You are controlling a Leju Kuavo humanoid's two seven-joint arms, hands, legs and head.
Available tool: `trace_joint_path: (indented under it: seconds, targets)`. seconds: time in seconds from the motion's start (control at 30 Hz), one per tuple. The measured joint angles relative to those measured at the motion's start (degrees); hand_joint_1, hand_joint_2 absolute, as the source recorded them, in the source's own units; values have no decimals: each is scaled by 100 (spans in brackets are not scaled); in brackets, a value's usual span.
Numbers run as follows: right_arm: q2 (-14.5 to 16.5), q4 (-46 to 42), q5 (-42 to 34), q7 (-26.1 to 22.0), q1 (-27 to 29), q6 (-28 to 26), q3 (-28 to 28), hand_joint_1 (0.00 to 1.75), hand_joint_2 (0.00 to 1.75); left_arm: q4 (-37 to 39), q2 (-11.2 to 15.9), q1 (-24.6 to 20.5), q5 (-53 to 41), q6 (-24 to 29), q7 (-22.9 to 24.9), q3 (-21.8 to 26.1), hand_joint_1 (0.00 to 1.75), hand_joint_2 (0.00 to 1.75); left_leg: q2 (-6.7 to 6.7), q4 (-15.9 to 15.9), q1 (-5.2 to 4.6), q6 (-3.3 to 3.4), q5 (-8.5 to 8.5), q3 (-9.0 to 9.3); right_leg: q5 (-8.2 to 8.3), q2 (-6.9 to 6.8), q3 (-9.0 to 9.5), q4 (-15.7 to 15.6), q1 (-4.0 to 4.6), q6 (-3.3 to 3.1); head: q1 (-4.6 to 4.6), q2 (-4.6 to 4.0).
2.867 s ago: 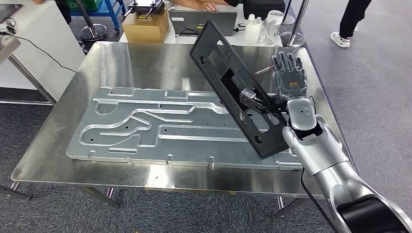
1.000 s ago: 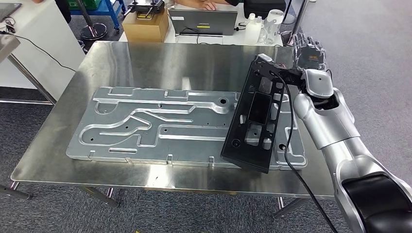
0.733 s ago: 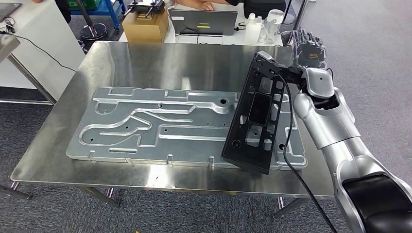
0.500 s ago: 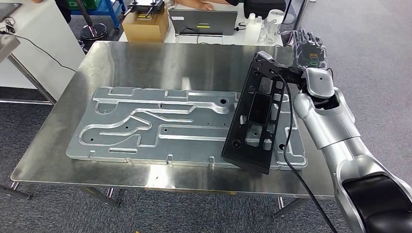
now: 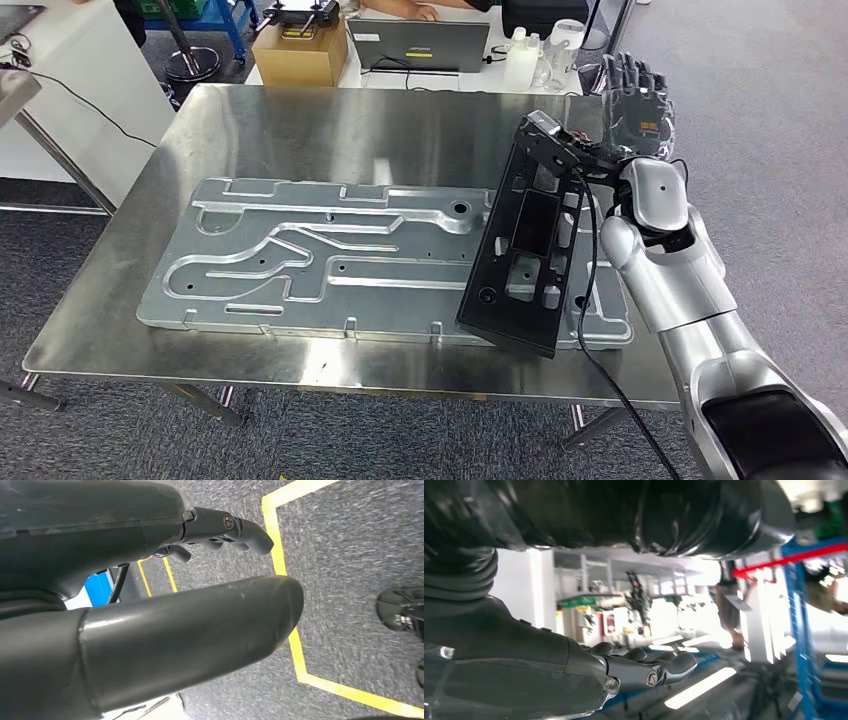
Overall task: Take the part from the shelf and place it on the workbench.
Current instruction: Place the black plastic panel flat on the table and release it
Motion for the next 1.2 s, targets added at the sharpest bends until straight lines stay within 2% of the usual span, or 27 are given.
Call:
trace_joint_path:
  seconds: [0.07, 0.1, 0.13, 0.2, 0.23, 0.27, 0.3, 0.33, 0.4, 0.43, 0.47, 0.57, 0.6, 0.67, 0.7, 0.73, 0.77, 0.8, 0.83, 0.9, 0.93, 0.97, 1.0, 1.07, 1.1, 1.13, 1.2]
  targets:
    - [53, -199, 99, -27, 69, -57, 22, 0, 0, -1, 4, -1, 0, 18, 33, -27, 0, 0, 18, -106, 38, 62, 105, 37, -45, -2, -19, 30, -1, 46, 0, 0]
    - [71, -288, 142, -37, 92, -83, 37, 0, 0, -1, 4, -3, 0, 29, 44, -54, 0, 0, 29, -165, 58, 94, 159, 48, -156, -3, -73, 153, 0, 65, -1, 0]
    - [82, -361, 179, -45, 119, -106, 51, 0, 0, -1, 5, -3, 0, 42, 55, -83, 0, 0, 39, -214, 78, 119, 204, 52, -330, -7, -176, 399, -5, 82, -1, 0]
    - [91, -466, 242, -56, 199, -134, 70, 0, 0, -1, 9, 10, 0, 67, 73, -143, 0, 0, 42, -212, 75, 134, 230, 13, -699, -9, -486, 1136, -28, 116, -1, -1]
    - [92, -505, 266, -60, 257, -141, 76, 0, 0, -1, 14, 19, 0, 77, 81, -170, 0, 0, 42, -195, 77, 131, 232, -9, -790, -10, -615, 1440, -45, 136, 0, -1]
    - [93, -542, 285, -64, 313, -149, 82, 0, 0, -1, 19, 26, 0, 88, 90, -199, 0, 0, 42, -171, 80, 126, 230, -32, -781, -13, -674, 1578, -64, 155, 0, -1]
    - [94, -577, 302, -70, 356, -159, 87, 0, 0, 0, 22, 29, 0, 96, 97, -221, 0, 0, 43, -140, 86, 115, 225, -56, -674, -17, -645, 1523, -84, 173, 0, 0]
    - [94, -615, 316, -75, 384, -169, 90, 0, 0, 1, 25, 29, 0, 103, 100, -237, 0, 0, 43, -96, 93, 94, 211, -79, -476, -26, -498, 1232, -106, 188, 0, 0]
    - [94, -697, 354, -85, 420, -202, 91, 0, 0, 2, 37, 27, 0, 131, 104, -262, 0, 0, 41, 0, 98, 23, 171, -135, -199, -35, -135, 521, -114, 187, -1, 0]
    - [93, -741, 369, -90, 443, -216, 90, 0, 0, 4, 46, 26, 0, 144, 107, -276, 0, 0, 38, 40, 96, -19, 159, -162, -133, -36, -11, 270, -103, 162, -1, 0]
    - [93, -780, 380, -94, 470, -227, 87, 0, 0, 7, 57, 28, 0, 154, 109, -293, 0, 0, 36, 64, 91, -56, 158, -189, -151, -31, 24, 176, -82, 125, -1, 0]
    - [93, -867, 389, -98, 539, -233, 81, 0, 0, 14, 73, 33, 0, 160, 114, -338, 0, 0, 32, 108, 93, -158, 149, -262, -113, -30, -38, 135, -69, -8, -2, 0]
    - [93, -886, 390, -98, 550, -233, 82, 0, 0, 16, 76, 35, 0, 160, 114, -347, 0, 0, 31, 217, 99, -187, 38, -318, -80, -37, -71, 122, -75, -58, -2, 0]
    - [93, -923, 392, -100, 568, -233, 83, 0, 0, 23, 84, 37, 0, 162, 115, -360, 0, 0, 30, 753, 113, -227, -391, -530, -8, -54, -149, 106, -71, -142, -2, 0]
    - [93, -935, 395, -101, 584, -233, 84, 0, 0, 27, 88, 39, 0, 164, 116, -366, 0, 0, 30, 1143, 115, -239, -637, -667, 27, -58, -198, 109, -58, -163, -2, 0]
    - [93, -948, 399, -105, 609, -233, 85, 0, 0, 31, 93, 39, 0, 167, 116, -371, 0, 0, 30, 1493, 117, -247, -809, -779, 65, -61, -249, 113, -42, -173, -2, -1]
    - [93, -965, 408, -109, 640, -233, 87, 0, 0, 35, 98, 40, 0, 172, 117, -374, 0, 0, 30, 1720, 116, -247, -884, -830, 104, -61, -304, 119, -28, -177, -2, -1]
    - [94, -986, 419, -112, 675, -233, 89, 0, 0, 40, 103, 40, 0, 178, 119, -377, 0, 0, 30, 1752, 115, -237, -844, -788, 143, -60, -357, 127, -16, -176, -2, -1]
    - [94, -1017, 432, -115, 708, -234, 91, 0, 0, 44, 105, 40, 0, 182, 119, -378, 0, 0, 30, 1585, 113, -219, -710, -650, 179, -57, -408, 137, -8, -170, -2, 0]
    - [94, -1101, 467, -115, 749, -234, 91, 0, 0, 48, 113, 35, 0, 193, 120, -381, 0, 0, 27, 804, 100, -160, -397, -157, 256, -49, -498, 159, 0, -139, -3, 1]
    - [94, -1144, 483, -115, 758, -234, 91, 0, 0, 49, 119, 30, 0, 197, 120, -381, 0, 0, 24, 422, 83, -134, -324, 72, 293, -47, -530, 165, 4, -113, -2, 1]
    - [94, -1188, 497, -115, 767, -234, 92, 0, 0, 51, 125, 29, 0, 200, 120, -382, 0, 0, 19, 159, 65, -112, -282, 211, 338, -48, -544, 161, 3, -77, -2, 1]
    - [94, -1224, 508, -114, 777, -234, 95, 0, 0, 54, 130, 30, 0, 204, 121, -382, 0, 0, 13, 36, 44, -94, -286, 257, 389, -51, -549, 148, -2, -40, -1, 1]
    - [96, -1273, 537, -113, 800, -233, 106, 0, 0, 61, 134, 44, 0, 206, 124, -382, 0, 0, 10, 1, 34, -41, -175, 197, 499, -53, -550, 88, -14, 39, 0, 1]
    - [97, -1288, 553, -113, 811, -233, 114, 0, 0, 65, 135, 41, -1, 207, 126, -383, 0, 0, 21, -25, 43, 0, -104, 157, 475, -48, -578, 89, -19, 71, 1, 0]
    - [97, -1298, 563, -111, 821, -232, 120, 0, 0, 68, 136, 36, -1, 208, 127, -383, 0, 0, 32, -54, 56, 49, -17, 96, 341, -43, -626, 164, -20, 95, 1, 0]
    - [97, -1315, 582, -106, 834, -236, 127, 0, 0, 72, 136, 27, -2, 208, 127, -384, 0, 0, 50, -74, 60, 122, 151, -69, -219, -36, -792, 669, -30, 128, 2, 0]
